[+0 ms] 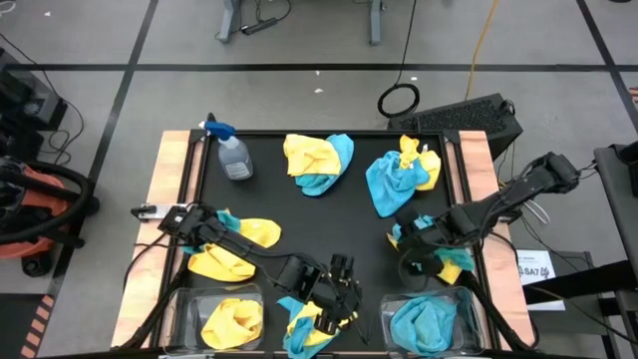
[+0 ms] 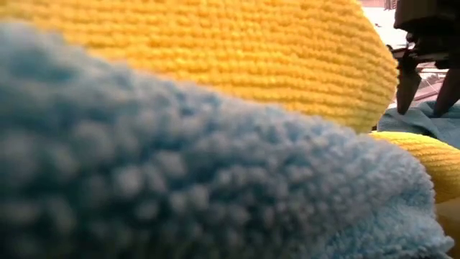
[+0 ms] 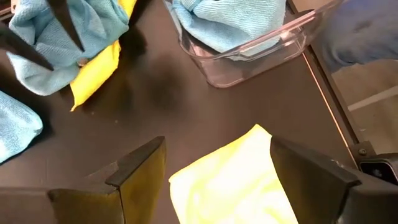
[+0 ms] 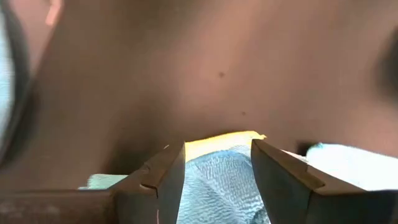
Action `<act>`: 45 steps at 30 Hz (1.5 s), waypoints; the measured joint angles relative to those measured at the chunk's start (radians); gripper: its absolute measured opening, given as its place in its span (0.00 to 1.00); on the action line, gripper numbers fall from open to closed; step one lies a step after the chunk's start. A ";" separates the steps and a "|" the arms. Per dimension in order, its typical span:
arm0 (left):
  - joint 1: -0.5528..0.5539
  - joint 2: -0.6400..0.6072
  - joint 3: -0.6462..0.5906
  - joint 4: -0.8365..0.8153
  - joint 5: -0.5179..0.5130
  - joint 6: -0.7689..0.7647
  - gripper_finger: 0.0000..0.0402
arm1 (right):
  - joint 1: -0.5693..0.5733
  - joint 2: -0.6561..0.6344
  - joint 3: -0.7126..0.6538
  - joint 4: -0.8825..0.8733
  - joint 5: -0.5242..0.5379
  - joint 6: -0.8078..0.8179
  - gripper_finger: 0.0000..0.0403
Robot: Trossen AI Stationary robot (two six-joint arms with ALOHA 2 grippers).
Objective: Sort microfiber towel by color & place in baskets
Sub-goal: Put the blue towel into the right transparent bin
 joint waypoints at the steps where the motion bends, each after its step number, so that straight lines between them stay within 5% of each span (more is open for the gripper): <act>1: -0.001 0.000 0.000 0.000 -0.001 0.000 0.73 | -0.010 0.003 0.000 0.000 0.000 0.000 0.44; 16: -0.002 0.000 0.000 -0.002 -0.002 0.002 0.73 | -0.151 0.007 0.000 -0.025 0.108 -0.027 0.44; 26: -0.002 0.001 0.000 -0.004 -0.002 0.005 0.73 | -0.292 0.024 0.000 -0.029 0.042 -0.047 0.44; 45: -0.002 0.001 0.000 0.000 -0.002 0.011 0.73 | -0.393 0.362 0.000 -0.026 -0.085 -0.100 0.39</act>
